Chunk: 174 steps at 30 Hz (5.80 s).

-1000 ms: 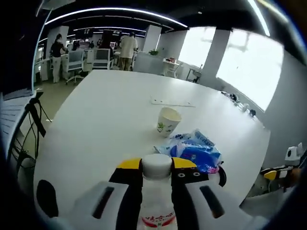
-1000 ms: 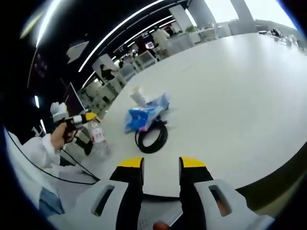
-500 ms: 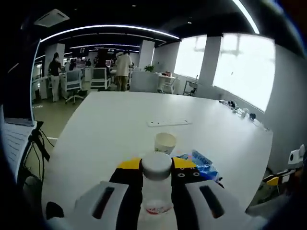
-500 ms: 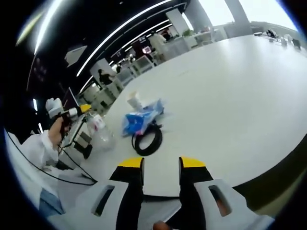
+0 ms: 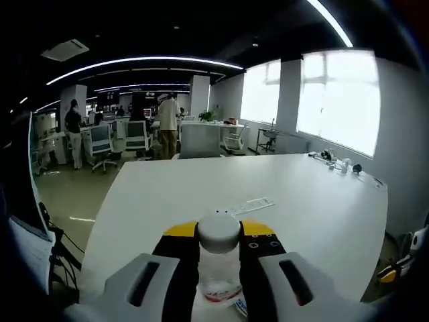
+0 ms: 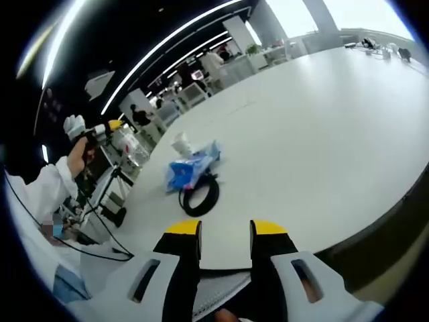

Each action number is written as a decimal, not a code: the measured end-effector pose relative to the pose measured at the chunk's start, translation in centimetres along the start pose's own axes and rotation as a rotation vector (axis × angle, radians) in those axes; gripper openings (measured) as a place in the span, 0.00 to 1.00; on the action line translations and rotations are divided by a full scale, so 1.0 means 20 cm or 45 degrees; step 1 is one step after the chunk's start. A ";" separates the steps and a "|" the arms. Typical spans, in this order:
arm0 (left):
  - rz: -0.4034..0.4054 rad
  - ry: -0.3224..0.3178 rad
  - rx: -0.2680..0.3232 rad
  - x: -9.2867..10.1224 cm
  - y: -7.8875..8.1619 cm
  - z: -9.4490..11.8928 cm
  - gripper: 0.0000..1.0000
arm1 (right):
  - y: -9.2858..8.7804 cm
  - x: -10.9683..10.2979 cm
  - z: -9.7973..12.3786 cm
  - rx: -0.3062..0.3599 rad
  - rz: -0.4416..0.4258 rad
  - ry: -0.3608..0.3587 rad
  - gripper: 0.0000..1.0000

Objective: Arrange the tabletop items into an orderly group along one side of the table until the central work area is clear of visible clutter.

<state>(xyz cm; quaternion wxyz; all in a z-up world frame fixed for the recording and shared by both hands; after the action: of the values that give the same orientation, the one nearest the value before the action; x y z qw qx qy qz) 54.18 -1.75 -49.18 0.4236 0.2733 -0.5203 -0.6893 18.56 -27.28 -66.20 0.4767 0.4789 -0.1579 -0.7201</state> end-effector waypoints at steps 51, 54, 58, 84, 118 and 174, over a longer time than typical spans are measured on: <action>0.020 0.029 -0.175 -0.07 -0.32 -0.58 0.20 | -0.10 0.06 0.03 0.053 -0.188 -0.105 0.27; 0.014 0.026 -0.186 -0.06 -0.34 -0.60 0.20 | -0.11 0.06 0.03 0.048 -0.194 -0.109 0.27; 0.009 0.027 -0.187 -0.05 -0.36 -0.61 0.20 | -0.12 0.06 0.03 0.039 -0.195 -0.111 0.27; -0.028 0.033 -0.156 -0.01 -0.40 -0.55 0.21 | -0.15 0.04 0.00 0.001 -0.172 -0.079 0.27; -0.107 0.102 -0.068 0.03 -0.36 -0.49 0.79 | -0.19 0.03 0.00 -0.016 -0.165 -0.070 0.27; -0.038 -0.261 -0.148 0.16 -0.74 0.54 0.82 | -0.10 -0.34 0.16 0.165 0.066 0.069 0.31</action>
<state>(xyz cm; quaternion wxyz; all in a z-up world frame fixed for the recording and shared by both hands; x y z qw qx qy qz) 39.32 2.17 -59.77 0.3729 0.1840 -0.5161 -0.7489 15.45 -21.29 -62.32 0.4672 0.5238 -0.2033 -0.6826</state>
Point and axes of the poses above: the point that each gripper's makers call its tool centre point, and the gripper's own axes: z roughly backward along the fingers, x roughly to its right, y roughly out of its top, the point moved 1 cm from there along z, roughly backward along the fingers, and after that the axes turned 4 degrees about y, right-handed, at the moved point
